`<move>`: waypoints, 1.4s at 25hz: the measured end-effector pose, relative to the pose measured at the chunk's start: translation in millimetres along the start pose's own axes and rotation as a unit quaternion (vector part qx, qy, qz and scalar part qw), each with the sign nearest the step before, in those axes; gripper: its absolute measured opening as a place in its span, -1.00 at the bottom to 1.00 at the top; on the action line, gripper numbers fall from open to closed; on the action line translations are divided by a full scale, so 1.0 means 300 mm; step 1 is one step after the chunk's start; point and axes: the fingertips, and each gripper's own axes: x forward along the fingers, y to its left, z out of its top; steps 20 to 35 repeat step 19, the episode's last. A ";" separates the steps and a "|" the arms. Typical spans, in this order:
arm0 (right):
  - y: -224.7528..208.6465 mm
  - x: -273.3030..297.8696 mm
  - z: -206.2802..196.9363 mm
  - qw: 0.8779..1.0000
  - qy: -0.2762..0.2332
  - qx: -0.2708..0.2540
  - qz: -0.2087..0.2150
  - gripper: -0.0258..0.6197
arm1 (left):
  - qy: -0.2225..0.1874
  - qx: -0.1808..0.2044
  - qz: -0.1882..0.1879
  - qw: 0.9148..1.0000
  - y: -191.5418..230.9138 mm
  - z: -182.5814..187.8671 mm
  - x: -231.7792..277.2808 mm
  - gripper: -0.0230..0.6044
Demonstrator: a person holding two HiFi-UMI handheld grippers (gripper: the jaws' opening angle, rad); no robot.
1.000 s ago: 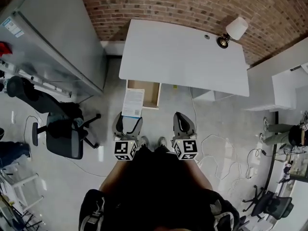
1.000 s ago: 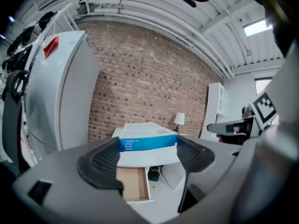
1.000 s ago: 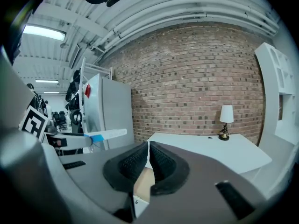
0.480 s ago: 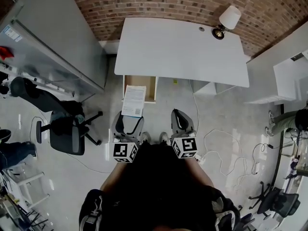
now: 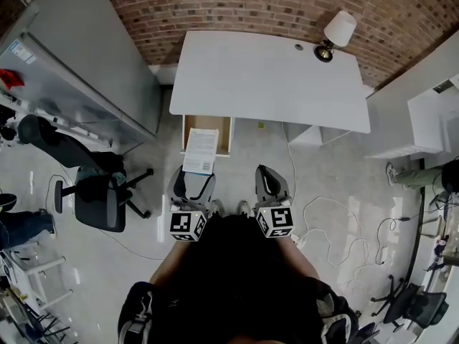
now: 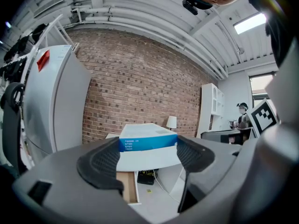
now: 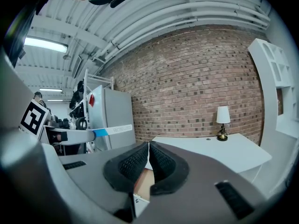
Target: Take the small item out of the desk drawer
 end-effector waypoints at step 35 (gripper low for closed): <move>0.015 0.015 0.021 1.000 -0.007 -0.004 0.018 -0.83 | -0.002 0.001 0.001 1.000 -0.008 0.010 0.011 0.30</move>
